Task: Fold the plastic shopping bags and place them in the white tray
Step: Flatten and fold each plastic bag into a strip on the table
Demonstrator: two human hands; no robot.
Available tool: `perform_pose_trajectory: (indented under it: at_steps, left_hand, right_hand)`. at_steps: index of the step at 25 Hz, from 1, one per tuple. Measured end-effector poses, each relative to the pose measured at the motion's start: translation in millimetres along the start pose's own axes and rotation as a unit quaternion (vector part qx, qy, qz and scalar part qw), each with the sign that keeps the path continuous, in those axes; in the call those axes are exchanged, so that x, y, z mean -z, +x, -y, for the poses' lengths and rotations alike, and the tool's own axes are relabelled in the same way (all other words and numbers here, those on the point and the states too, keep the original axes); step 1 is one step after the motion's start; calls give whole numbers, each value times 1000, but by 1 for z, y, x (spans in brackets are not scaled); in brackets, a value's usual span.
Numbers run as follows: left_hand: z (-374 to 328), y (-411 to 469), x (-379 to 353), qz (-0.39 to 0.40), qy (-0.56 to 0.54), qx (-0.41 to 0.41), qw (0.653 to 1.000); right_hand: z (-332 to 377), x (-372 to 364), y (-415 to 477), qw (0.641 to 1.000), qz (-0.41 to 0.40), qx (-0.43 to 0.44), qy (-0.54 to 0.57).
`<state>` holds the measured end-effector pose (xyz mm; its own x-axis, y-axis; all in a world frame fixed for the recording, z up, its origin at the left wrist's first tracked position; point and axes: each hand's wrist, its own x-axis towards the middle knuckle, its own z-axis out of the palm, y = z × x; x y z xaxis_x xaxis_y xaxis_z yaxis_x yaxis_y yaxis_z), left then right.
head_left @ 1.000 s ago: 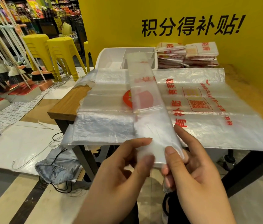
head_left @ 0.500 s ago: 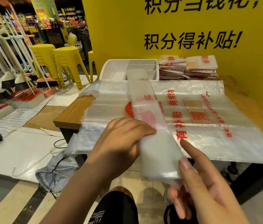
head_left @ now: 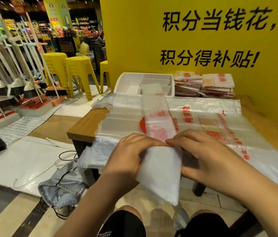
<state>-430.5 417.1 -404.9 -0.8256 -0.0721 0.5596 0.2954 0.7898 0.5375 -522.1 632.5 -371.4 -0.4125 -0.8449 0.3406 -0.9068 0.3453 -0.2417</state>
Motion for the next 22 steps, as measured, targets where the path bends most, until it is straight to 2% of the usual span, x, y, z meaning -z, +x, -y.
perform_pose_trajectory:
  at_steps: [2,6,9,15,20,22]
  left_hand:
    - [0,0,2,2,-12,13,1000]
    - [4,-3,6,27,-6,-33,999]
    - [8,-5,6,15,23,-31,999]
    - [5,3,13,22,0,-7,1000]
    - [-7,9,12,27,-13,79,996]
    - [-10,10,9,11,-1,123,992]
  right_hand:
    - [-2,-1,6,1000,-15,13,-2]
    - [-5,-3,7,999,-27,16,25]
    - [-5,-6,4,999,-22,17,33]
    - [-7,-1,18,992,-33,-28,119]
    - [-5,17,44,978,98,-134,126]
    - [-5,17,52,970,100,-176,138]
